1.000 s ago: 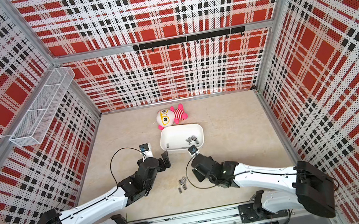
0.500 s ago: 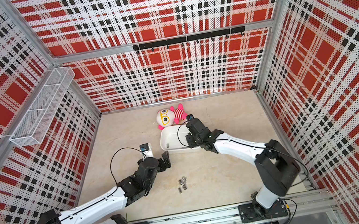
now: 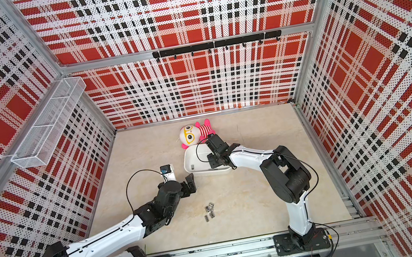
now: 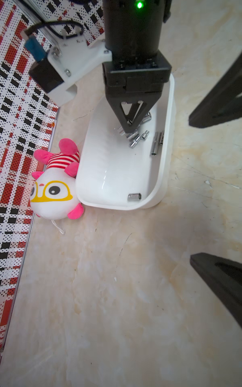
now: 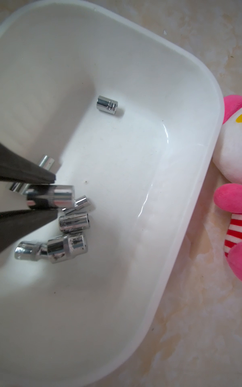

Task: Put the socket on the desktop into the storage box
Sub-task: Place the socket head in the storage box.

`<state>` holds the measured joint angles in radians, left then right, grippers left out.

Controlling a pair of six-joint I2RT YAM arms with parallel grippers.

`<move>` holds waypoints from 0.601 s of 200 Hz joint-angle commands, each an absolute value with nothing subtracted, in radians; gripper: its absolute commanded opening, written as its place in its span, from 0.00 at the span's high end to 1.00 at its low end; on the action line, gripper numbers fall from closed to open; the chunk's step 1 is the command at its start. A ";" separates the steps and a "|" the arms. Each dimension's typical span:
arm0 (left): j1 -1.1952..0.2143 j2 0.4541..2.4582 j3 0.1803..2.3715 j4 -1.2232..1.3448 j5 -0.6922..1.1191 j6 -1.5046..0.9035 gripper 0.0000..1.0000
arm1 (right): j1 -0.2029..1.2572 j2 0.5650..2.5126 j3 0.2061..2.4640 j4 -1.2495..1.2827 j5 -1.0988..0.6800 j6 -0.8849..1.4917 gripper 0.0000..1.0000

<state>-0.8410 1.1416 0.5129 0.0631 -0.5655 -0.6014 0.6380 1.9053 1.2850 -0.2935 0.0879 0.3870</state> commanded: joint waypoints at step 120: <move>-0.834 1.135 0.488 0.092 -0.552 -0.611 0.01 | 0.634 1.266 0.877 -0.267 0.045 0.401 0.63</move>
<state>-0.8410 1.1419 0.5091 0.0673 -0.5571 -0.6018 0.6380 1.4128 1.0107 -0.2909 0.0563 0.3866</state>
